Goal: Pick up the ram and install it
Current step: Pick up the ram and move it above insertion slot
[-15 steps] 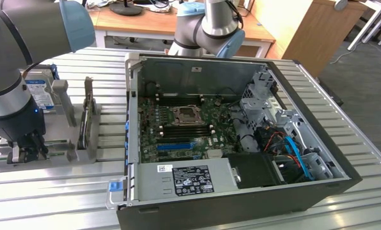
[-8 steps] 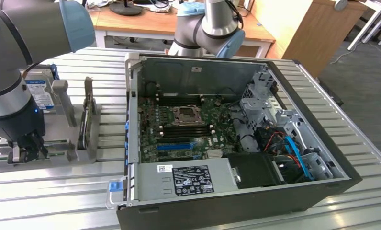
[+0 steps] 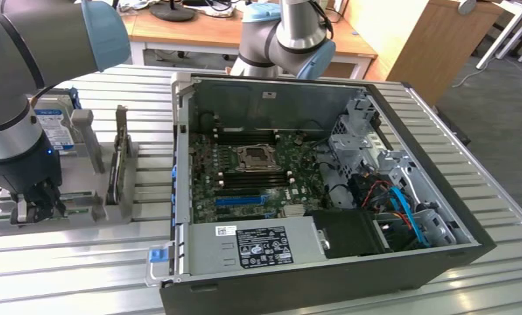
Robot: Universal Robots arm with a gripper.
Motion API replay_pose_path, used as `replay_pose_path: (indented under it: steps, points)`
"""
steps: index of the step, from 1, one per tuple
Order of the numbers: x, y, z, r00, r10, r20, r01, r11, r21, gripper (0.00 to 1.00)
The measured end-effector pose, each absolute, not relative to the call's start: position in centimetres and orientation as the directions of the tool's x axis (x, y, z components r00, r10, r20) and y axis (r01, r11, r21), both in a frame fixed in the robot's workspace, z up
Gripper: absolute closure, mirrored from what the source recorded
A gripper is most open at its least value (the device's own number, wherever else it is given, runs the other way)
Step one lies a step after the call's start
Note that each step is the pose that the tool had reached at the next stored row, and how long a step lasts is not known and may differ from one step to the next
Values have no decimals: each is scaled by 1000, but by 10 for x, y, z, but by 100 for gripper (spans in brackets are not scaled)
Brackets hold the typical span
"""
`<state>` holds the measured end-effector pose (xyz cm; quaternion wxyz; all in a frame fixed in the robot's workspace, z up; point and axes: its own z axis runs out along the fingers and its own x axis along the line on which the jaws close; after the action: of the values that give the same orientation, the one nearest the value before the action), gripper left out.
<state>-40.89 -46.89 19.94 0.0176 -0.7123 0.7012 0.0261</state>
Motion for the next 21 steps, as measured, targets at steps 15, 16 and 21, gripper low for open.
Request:
replay_pose_path:
  steps: [15, 16, 21]
  points:
    - [-409, -469, 201, 15, -998, -59, -1000, -16, 13, 88]
    - [-409, -469, 201, 15, -998, -59, -1000, -16, 13, 88]
    - [-409, -469, 208, 15, -998, -59, -1000, -16, 13, 88]
